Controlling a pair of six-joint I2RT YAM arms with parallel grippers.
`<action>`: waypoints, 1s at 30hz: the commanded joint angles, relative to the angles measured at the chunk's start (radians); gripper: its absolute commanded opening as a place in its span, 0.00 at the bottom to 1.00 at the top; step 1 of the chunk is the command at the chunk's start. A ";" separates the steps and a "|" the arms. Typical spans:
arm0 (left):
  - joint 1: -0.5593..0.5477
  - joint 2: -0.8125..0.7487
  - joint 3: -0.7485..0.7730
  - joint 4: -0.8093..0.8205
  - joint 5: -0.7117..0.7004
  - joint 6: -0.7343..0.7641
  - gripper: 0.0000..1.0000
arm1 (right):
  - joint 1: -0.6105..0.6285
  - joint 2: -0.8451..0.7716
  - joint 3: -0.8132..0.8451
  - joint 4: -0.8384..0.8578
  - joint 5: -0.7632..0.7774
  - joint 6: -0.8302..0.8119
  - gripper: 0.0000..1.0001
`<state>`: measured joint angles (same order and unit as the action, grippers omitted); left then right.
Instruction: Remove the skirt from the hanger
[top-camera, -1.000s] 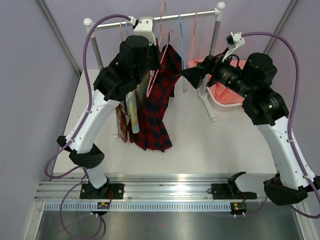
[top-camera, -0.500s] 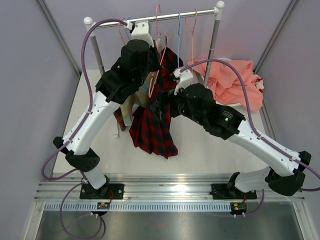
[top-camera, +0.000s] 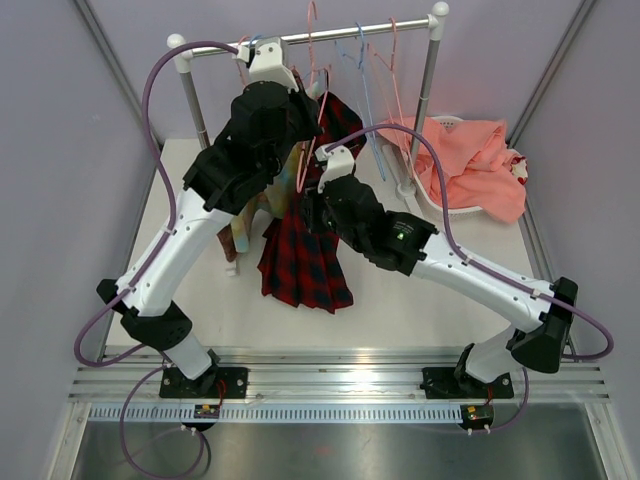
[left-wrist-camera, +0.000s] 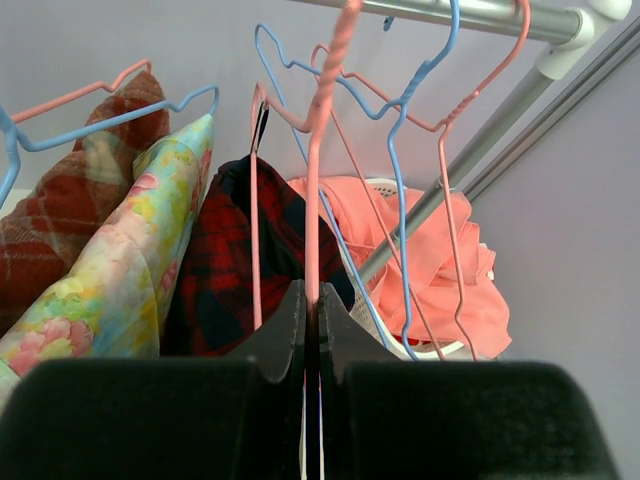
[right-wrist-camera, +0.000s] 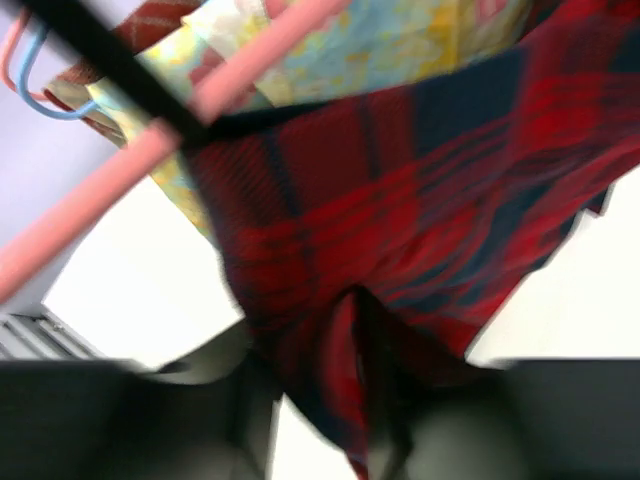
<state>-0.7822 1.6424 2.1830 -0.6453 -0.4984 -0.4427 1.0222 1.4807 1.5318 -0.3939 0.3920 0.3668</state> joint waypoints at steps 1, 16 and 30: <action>-0.005 -0.064 0.008 0.171 -0.020 -0.030 0.00 | 0.030 -0.008 0.053 0.063 0.053 0.009 0.14; -0.051 -0.147 -0.334 0.389 -0.181 -0.047 0.00 | 0.118 -0.188 0.186 -0.106 0.117 -0.014 0.00; -0.098 0.071 -0.135 0.512 -0.397 0.045 0.00 | 0.291 -0.221 0.324 -0.286 0.105 0.009 0.00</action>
<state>-0.8845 1.6867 1.9701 -0.2886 -0.7742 -0.4473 1.2640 1.3144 1.8061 -0.7197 0.5144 0.3466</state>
